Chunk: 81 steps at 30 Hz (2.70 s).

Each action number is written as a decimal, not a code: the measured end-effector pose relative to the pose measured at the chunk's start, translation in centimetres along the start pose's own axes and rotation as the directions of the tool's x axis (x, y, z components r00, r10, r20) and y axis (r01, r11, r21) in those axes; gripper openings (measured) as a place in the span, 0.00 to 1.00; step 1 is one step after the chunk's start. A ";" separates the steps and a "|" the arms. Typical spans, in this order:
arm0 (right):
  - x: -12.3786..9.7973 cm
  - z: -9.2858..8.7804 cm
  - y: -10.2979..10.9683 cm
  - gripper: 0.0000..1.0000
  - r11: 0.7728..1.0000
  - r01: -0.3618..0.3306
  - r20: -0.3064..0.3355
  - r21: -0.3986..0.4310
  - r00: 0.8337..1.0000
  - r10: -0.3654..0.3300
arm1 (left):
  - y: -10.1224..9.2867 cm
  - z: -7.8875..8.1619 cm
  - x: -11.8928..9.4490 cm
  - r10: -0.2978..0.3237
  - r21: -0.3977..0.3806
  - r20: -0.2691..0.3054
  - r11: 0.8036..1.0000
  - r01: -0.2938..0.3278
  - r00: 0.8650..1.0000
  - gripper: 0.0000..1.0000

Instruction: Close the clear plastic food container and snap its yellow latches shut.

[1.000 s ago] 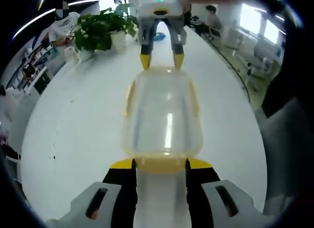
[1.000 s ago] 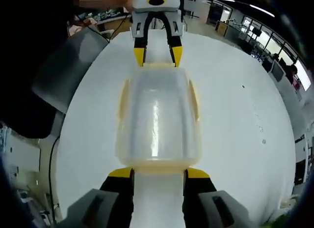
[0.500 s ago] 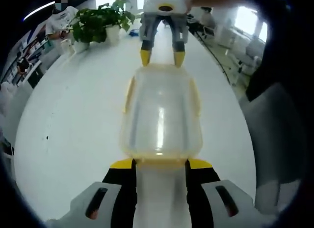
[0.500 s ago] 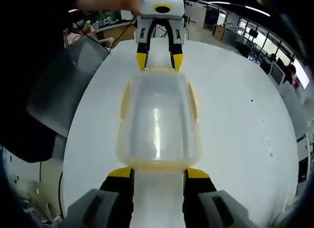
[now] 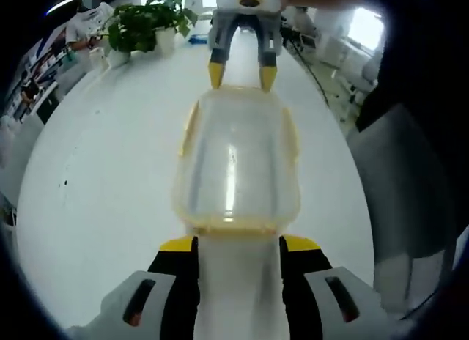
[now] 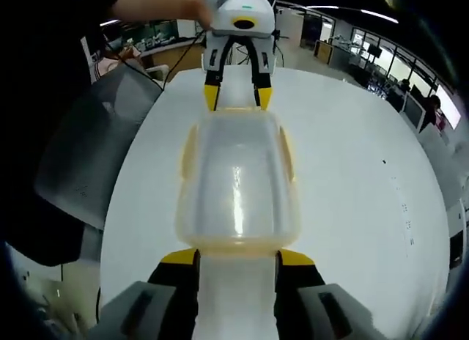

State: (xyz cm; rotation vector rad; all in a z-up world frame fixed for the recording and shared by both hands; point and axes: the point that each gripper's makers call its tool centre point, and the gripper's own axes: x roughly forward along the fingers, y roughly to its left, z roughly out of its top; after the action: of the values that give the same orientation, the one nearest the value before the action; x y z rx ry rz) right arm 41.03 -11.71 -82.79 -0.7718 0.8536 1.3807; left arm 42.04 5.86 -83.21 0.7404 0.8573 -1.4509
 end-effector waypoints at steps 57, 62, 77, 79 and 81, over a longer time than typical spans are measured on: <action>1.8 9.4 -1.4 0.41 0.997 -0.010 0.175 -0.074 0.984 0.023 | -1.8 10.4 2.0 0.040 -0.002 0.270 0.999 -0.041 0.962 0.38; 2.1 9.6 -1.7 0.43 0.997 -0.027 0.165 -0.079 0.986 0.039 | -2.1 10.4 2.1 0.067 0.013 0.260 0.997 -0.073 0.963 0.42; 2.8 8.8 -2.2 0.51 0.994 -0.086 0.123 -0.064 0.988 0.093 | -3.1 9.4 2.8 0.152 0.050 0.209 0.985 -0.166 0.966 0.50; 2.9 8.6 -2.4 0.51 0.994 -0.083 0.111 -0.069 0.990 0.090 | -3.1 9.0 3.1 0.172 0.078 0.181 0.979 -0.189 0.968 0.50; 2.9 8.6 -2.3 0.51 0.993 -0.095 0.105 -0.073 0.989 0.102 | -3.2 9.0 3.3 0.173 0.082 0.178 0.978 -0.190 0.969 0.49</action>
State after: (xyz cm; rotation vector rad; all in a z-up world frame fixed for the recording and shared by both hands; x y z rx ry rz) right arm 43.82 -2.96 -81.10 -0.7065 0.7714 1.5319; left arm 39.06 -3.51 -81.06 0.7374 0.5744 -1.3769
